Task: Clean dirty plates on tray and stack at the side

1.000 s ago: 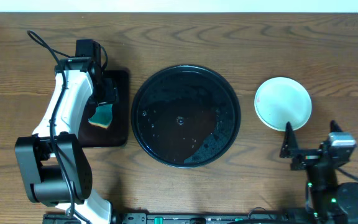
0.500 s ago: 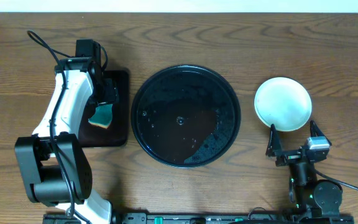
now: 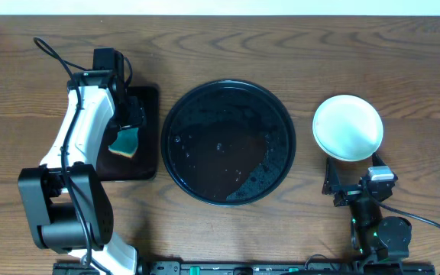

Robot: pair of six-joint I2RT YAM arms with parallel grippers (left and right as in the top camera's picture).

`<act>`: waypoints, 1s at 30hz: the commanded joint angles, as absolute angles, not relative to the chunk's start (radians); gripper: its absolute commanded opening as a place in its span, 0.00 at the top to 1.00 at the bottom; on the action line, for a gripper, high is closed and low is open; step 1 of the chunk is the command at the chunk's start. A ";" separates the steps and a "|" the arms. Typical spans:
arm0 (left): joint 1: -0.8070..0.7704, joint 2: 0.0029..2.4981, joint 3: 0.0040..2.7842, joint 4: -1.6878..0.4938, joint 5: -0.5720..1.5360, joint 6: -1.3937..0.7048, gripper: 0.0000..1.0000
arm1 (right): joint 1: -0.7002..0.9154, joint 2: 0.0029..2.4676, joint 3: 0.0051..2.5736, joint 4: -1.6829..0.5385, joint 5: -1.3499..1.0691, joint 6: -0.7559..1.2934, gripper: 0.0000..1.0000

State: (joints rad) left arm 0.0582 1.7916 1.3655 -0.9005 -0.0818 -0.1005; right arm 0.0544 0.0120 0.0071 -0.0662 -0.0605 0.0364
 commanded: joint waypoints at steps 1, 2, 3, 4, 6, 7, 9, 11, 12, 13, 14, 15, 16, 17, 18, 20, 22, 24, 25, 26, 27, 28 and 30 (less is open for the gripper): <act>0.062 1.799 1.363 -0.903 -0.090 -0.098 0.22 | 0.047 0.006 0.005 -0.069 -0.068 0.028 0.01; 0.062 1.799 1.363 -0.903 -0.090 -0.098 0.22 | 0.047 0.006 0.006 -0.069 -0.068 0.028 0.01; 0.062 1.799 1.363 -0.903 -0.090 -0.098 0.22 | 0.047 0.006 0.005 -0.069 -0.068 0.029 0.01; 0.062 1.799 1.363 -0.903 -0.090 -0.098 0.22 | 0.047 0.006 0.005 -0.069 -0.068 0.028 0.01; 0.062 1.799 1.363 -0.903 -0.090 -0.098 0.22 | 0.047 0.006 0.005 -0.069 -0.068 0.028 0.01; 0.062 1.799 1.363 -0.903 -0.090 -0.098 0.22 | 0.047 0.006 0.005 -0.069 -0.068 0.028 0.01; 0.062 1.799 1.363 -0.903 -0.090 -0.098 0.22 | 0.047 0.006 0.005 -0.069 -0.068 0.028 0.01; 0.062 1.799 1.363 -0.903 -0.090 -0.098 0.22 | 0.047 0.006 0.005 -0.069 -0.068 0.028 0.01; 0.062 1.799 1.363 -0.903 -0.090 -0.098 0.22 | 0.047 0.006 0.005 -0.069 -0.068 0.028 0.01; 0.062 1.799 1.363 -0.903 -0.090 -0.098 0.22 | 0.047 0.006 0.005 -0.069 -0.068 0.028 0.01; 0.062 1.799 1.363 -0.903 -0.090 -0.098 0.22 | 0.047 0.006 0.005 -0.069 -0.068 0.028 0.01; 0.062 1.799 1.363 -0.903 -0.090 -0.098 0.22 | 0.047 0.006 0.005 -0.069 -0.068 0.028 0.01; 0.062 1.799 1.363 -0.903 -0.090 -0.098 0.22 | 0.047 0.006 0.005 -0.069 -0.068 0.028 0.01; 0.062 1.799 1.363 -0.903 -0.090 -0.098 0.22 | 0.047 0.006 0.005 -0.069 -0.068 0.028 0.01; 0.062 1.799 1.363 -0.903 -0.090 -0.098 0.22 | 0.047 0.006 0.006 -0.069 -0.068 0.028 0.01; 0.063 1.799 1.363 -0.903 -0.091 -0.097 0.22 | 0.047 0.006 0.005 -0.069 -0.068 0.028 0.01; 0.062 1.782 1.363 -0.903 -0.118 -0.098 0.22 | 0.047 0.006 0.005 -0.069 -0.068 0.028 0.01; 0.062 1.746 1.363 -0.903 -0.124 -0.098 0.22 | 0.047 0.006 0.005 -0.069 -0.068 0.028 0.01; 0.062 1.718 1.363 -0.903 -0.124 -0.098 0.21 | 0.047 0.006 0.006 -0.069 -0.068 0.029 0.01; 0.063 1.678 1.363 -0.907 -0.124 -0.097 0.22 | 0.047 0.006 0.005 -0.070 -0.068 0.028 0.01; 0.063 1.638 1.363 -0.907 -0.124 -0.097 0.22 | 0.047 0.006 0.005 -0.069 -0.068 0.028 0.01; 0.063 1.597 1.363 -0.906 -0.124 -0.098 0.22 | 0.047 0.006 0.005 -0.069 -0.068 0.028 0.01; 0.062 1.504 1.354 -0.879 -0.109 -0.098 0.21 | 0.047 0.006 0.005 -0.069 -0.068 0.028 0.01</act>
